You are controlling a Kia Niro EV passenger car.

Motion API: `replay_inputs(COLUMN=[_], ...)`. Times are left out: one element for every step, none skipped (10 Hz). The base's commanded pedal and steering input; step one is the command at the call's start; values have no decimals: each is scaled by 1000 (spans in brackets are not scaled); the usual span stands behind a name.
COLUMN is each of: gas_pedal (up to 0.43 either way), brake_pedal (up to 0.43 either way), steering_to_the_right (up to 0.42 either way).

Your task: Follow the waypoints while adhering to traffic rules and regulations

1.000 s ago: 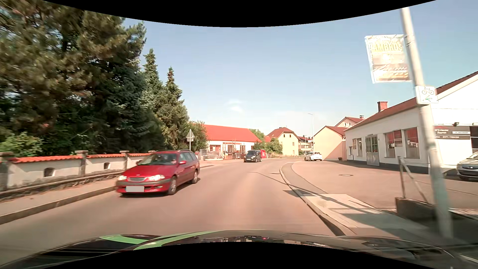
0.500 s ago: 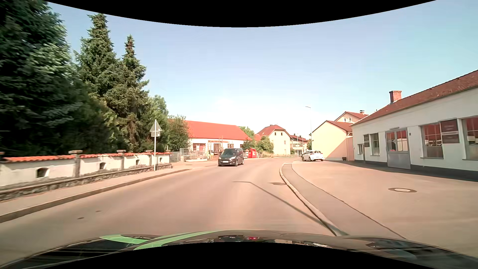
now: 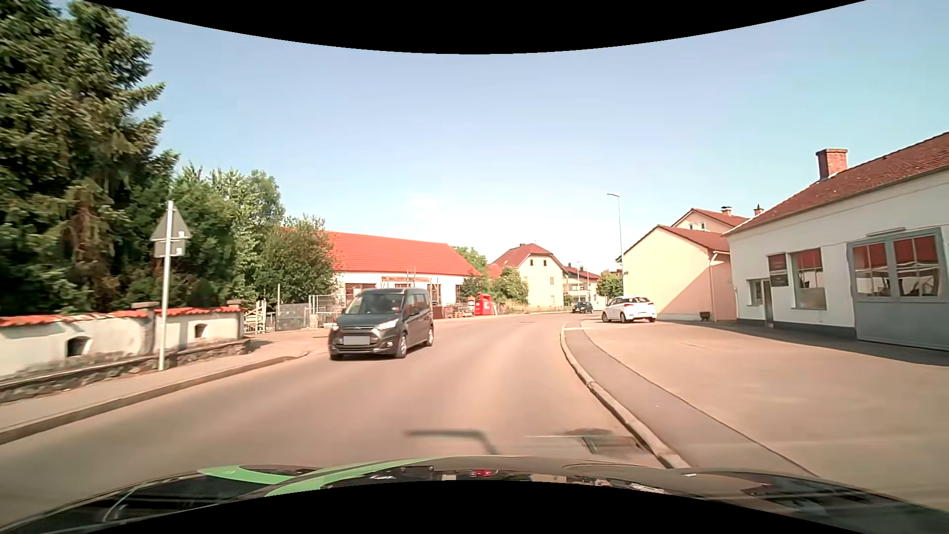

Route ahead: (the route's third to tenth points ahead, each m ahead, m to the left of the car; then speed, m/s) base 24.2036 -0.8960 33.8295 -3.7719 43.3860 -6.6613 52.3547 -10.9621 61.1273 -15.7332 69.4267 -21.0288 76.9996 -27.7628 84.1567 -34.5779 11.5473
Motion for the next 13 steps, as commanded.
replay_inputs(gas_pedal=[79, 79, 79, 79, 87, 87, 87, 87, 87, 87, 87, 87, 87], brake_pedal=[0, 0, 0, 0, 0, 0, 0, 0, 0, 0, 0, 0, 0], steering_to_the_right=[33, 34, 38, 43, 45, 45, 46, 47, 47, 47, 47, 46, 45])
